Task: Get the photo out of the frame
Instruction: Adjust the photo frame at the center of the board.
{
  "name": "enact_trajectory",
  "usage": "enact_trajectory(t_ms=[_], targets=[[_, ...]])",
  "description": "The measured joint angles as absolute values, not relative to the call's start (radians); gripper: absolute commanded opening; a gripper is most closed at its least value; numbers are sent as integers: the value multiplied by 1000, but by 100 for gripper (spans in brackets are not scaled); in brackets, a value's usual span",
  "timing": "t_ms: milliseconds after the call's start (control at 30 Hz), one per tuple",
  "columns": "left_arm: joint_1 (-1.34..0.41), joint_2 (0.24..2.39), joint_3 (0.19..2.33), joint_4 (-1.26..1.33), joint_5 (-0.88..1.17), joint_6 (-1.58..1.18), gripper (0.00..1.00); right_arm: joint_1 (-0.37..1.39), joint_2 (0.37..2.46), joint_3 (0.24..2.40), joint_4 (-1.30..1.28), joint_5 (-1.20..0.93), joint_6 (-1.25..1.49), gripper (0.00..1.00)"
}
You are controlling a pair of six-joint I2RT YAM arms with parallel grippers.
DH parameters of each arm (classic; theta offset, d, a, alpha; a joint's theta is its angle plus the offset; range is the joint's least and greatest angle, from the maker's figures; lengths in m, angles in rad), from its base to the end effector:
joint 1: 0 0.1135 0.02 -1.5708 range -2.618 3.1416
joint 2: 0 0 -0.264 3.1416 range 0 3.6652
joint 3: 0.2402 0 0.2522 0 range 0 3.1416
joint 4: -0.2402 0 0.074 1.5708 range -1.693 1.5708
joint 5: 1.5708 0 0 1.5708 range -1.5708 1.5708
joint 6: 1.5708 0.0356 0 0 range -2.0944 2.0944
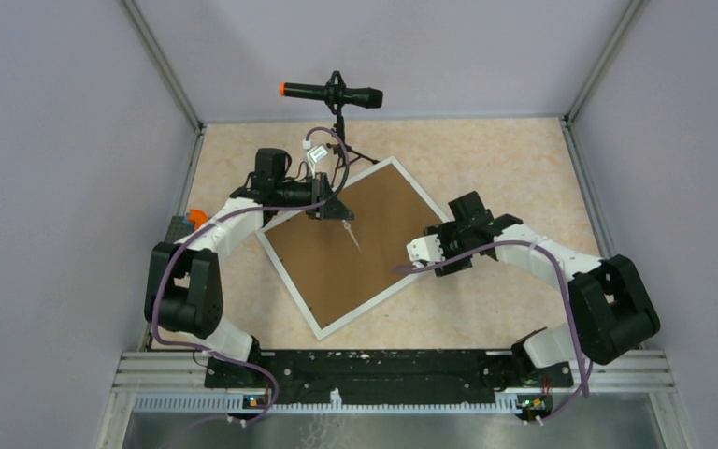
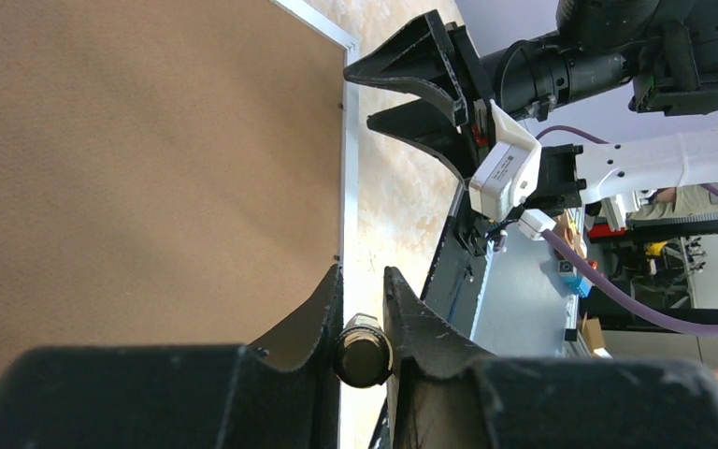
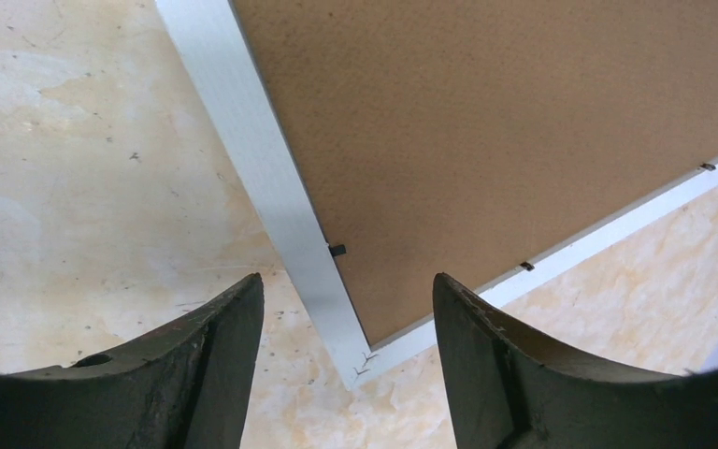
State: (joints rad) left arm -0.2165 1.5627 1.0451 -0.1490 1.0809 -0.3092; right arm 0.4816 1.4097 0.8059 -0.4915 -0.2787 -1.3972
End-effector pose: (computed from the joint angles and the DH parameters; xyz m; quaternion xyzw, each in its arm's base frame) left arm 0.3173 -0.1019 0.2523 0.1888 0.7809 -0.5443 0.2415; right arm 0.2285 0.1305 0.1882 -0.7962 0.5417 0.0180 0.2689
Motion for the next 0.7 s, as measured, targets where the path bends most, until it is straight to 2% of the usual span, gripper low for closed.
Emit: enact_trajectory(t_ms=[267, 700], targets=[[-216, 1563, 1045, -148, 1082, -310, 0, 482, 1478, 861, -588, -344, -1468, 54], [-202, 1563, 1038, -142, 1085, -310, 0, 482, 1531, 878, -599, -336, -1527, 11]])
